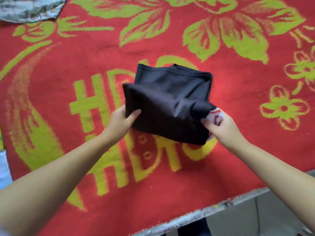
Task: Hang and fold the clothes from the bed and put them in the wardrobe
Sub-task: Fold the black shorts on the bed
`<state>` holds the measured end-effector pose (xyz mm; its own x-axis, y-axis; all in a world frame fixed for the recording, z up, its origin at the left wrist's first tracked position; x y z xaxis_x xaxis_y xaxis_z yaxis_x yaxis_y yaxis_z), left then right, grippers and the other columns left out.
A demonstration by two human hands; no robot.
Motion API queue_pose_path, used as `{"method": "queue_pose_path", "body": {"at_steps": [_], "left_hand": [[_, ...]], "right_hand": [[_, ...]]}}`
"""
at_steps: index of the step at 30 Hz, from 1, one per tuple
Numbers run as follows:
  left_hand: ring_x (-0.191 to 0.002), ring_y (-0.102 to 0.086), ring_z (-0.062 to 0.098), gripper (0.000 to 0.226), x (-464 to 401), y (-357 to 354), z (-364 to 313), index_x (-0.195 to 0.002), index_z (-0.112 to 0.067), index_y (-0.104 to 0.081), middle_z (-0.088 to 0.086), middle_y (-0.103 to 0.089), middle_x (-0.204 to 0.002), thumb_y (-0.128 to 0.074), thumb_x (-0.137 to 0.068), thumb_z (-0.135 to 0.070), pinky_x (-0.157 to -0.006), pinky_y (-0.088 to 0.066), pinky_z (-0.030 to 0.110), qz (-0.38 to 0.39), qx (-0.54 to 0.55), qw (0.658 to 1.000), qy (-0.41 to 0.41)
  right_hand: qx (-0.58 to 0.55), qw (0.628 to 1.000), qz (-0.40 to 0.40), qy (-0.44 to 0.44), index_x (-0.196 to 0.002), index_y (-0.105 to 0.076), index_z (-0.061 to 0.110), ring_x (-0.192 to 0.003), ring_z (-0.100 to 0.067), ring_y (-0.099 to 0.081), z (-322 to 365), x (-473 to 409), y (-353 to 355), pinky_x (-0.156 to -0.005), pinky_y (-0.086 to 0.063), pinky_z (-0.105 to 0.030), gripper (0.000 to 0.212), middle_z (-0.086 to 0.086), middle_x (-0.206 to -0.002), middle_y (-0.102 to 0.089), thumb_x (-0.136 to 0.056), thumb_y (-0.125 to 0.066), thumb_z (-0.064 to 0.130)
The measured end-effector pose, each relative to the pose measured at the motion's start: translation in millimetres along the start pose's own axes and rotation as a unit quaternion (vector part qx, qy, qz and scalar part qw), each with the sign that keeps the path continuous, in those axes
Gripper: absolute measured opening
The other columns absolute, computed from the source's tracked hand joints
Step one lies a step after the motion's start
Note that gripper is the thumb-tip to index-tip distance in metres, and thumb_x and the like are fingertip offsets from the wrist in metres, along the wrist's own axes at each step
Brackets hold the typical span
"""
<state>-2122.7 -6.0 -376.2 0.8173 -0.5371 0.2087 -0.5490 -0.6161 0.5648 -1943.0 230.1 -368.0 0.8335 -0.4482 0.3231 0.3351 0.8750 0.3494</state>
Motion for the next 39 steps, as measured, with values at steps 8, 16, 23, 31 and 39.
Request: {"method": "queue_pose_path", "body": {"at_steps": [8,16,23,31,39], "left_hand": [[-0.094,-0.055,0.026,0.032,-99,-41,22,-0.100,-0.006,-0.054,0.007,-0.061,-0.097,-0.050,-0.097,-0.037,-0.074,-0.038,0.034,-0.079,-0.037,0.987,0.138],[-0.088,-0.056,0.043,0.032,-86,-38,39,-0.087,-0.011,-0.042,0.020,-0.062,-0.092,-0.033,-0.102,-0.038,-0.065,-0.032,0.038,-0.158,-0.150,0.959,0.179],[-0.129,-0.040,0.035,0.057,-70,-28,-1,-0.142,-0.006,-0.035,0.018,-0.045,-0.137,-0.049,-0.094,-0.035,-0.107,-0.026,0.050,-0.181,-0.223,0.958,0.014],[-0.147,0.014,0.029,0.109,-51,-127,6,-0.147,-0.033,0.021,0.007,0.015,-0.160,-0.061,-0.077,-0.050,-0.111,-0.001,0.064,0.161,-0.479,0.844,-0.181],[-0.146,0.010,0.036,0.092,-55,-120,-8,-0.149,-0.034,0.016,0.008,0.016,-0.159,-0.041,-0.089,0.006,-0.114,-0.017,0.057,0.214,-0.501,0.834,-0.090]], "right_hand": [[0.003,0.977,-0.167,-0.132,-0.118,-0.047,0.009,-0.092,-0.020,-0.055,-35,-115,15,-0.084,-0.040,-0.032,0.047,-0.002,-0.101,-0.058,-0.089,-0.058,0.046],[0.145,0.956,-0.202,-0.159,-0.117,-0.047,0.003,-0.109,-0.041,-0.056,-42,-114,22,-0.081,-0.039,-0.039,0.045,-0.023,-0.115,-0.062,-0.096,-0.051,0.043],[0.330,0.925,-0.182,-0.047,-0.153,-0.012,0.008,-0.144,-0.034,-0.020,16,-96,23,-0.114,-0.020,-0.050,0.073,-0.017,-0.154,-0.025,-0.096,-0.046,0.037],[0.570,0.814,0.111,0.008,-0.149,0.022,0.023,-0.142,-0.034,0.029,-37,-68,-75,-0.102,0.008,-0.074,0.114,-0.012,-0.155,0.030,-0.078,-0.058,0.063],[0.645,0.755,0.113,0.048,-0.153,0.004,0.028,-0.146,-0.042,-0.008,-12,-83,-71,-0.108,0.014,-0.065,0.069,-0.019,-0.159,-0.007,-0.098,-0.038,0.022]]}}
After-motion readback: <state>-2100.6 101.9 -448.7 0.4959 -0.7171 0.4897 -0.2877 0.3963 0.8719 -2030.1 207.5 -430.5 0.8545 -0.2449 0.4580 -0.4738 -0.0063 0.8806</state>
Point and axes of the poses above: each hand's wrist, its own x-axis away from the middle knuckle, its own y-axis out of the back of the hand, z = x × y, the point moved 10 cm from there along -x, towards the middle knuckle
